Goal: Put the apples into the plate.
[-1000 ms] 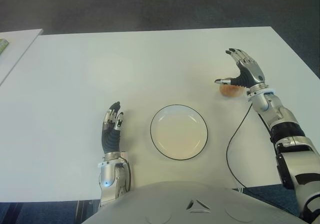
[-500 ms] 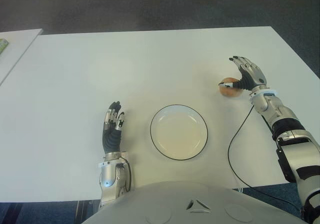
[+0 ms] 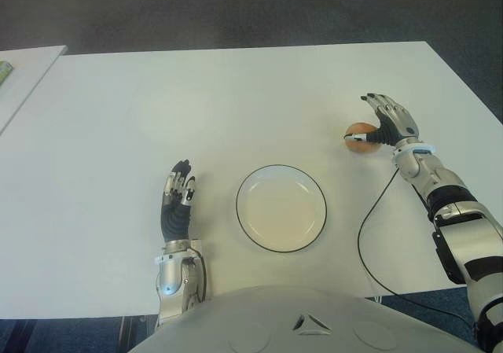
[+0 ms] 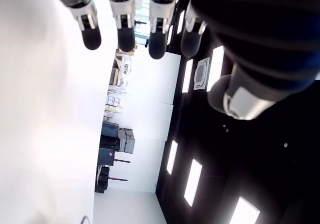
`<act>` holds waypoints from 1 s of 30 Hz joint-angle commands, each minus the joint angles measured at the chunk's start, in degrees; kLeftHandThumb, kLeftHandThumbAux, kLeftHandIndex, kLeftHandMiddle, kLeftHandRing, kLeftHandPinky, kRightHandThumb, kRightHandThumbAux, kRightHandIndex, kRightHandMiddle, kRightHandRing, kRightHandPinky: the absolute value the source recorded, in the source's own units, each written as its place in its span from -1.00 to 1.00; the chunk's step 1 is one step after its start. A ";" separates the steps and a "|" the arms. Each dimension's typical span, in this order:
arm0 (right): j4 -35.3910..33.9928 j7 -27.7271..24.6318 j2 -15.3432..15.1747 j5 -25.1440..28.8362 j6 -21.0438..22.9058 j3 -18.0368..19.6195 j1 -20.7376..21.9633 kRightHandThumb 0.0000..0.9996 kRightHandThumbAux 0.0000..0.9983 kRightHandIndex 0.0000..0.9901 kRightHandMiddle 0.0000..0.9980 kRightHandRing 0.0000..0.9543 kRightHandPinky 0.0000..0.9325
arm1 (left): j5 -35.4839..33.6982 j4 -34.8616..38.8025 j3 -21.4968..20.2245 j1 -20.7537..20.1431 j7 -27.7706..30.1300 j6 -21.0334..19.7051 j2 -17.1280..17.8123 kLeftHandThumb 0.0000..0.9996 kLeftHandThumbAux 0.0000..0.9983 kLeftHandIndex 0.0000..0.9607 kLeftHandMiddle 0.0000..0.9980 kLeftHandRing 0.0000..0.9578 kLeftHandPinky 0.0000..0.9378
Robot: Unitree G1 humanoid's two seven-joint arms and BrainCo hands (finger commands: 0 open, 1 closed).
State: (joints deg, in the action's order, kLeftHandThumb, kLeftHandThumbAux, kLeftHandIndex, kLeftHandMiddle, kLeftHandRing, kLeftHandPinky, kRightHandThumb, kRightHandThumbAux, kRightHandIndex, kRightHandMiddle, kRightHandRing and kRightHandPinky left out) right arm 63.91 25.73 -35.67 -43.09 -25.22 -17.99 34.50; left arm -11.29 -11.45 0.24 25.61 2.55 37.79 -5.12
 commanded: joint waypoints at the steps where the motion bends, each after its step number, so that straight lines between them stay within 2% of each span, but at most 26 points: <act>1: 3.52 0.12 0.87 0.32 1.77 -1.46 0.67 -0.16 -0.06 -0.97 -0.99 -1.00 -0.91 | -1.32 -9.50 -1.50 -2.35 0.65 1.49 -2.82 -0.55 0.08 -0.72 -0.76 -0.80 -0.79; 8: 4.84 0.67 1.35 0.76 1.84 -2.35 0.66 -0.19 -0.05 -0.97 -0.98 -1.00 -0.90 | -4.97 -10.47 -2.64 -3.39 2.85 0.35 -2.74 -0.56 0.12 -0.69 -0.75 -0.81 -0.83; 13: 4.98 0.83 1.77 0.60 1.66 -3.11 0.37 -0.20 -0.03 -0.98 -0.98 -1.00 -0.89 | -3.16 -10.26 -1.83 -2.34 2.29 0.99 -3.05 -0.60 0.13 -0.73 -0.77 -0.84 -0.88; 30: 8.62 -0.13 4.31 1.30 2.98 -4.46 -0.03 -0.22 -0.04 -0.99 -0.99 -0.99 -0.86 | -0.26 -9.82 -1.37 -2.06 1.42 1.28 -2.23 -0.68 0.15 -0.78 -0.82 -0.88 -0.86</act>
State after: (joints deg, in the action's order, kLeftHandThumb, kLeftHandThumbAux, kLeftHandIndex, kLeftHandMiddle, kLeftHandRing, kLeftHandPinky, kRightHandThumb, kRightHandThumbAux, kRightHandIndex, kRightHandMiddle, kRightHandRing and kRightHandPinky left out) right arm 71.02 26.78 -32.96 -42.55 -23.62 -21.50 35.72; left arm -12.08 -11.42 0.01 25.64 4.07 37.77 -5.12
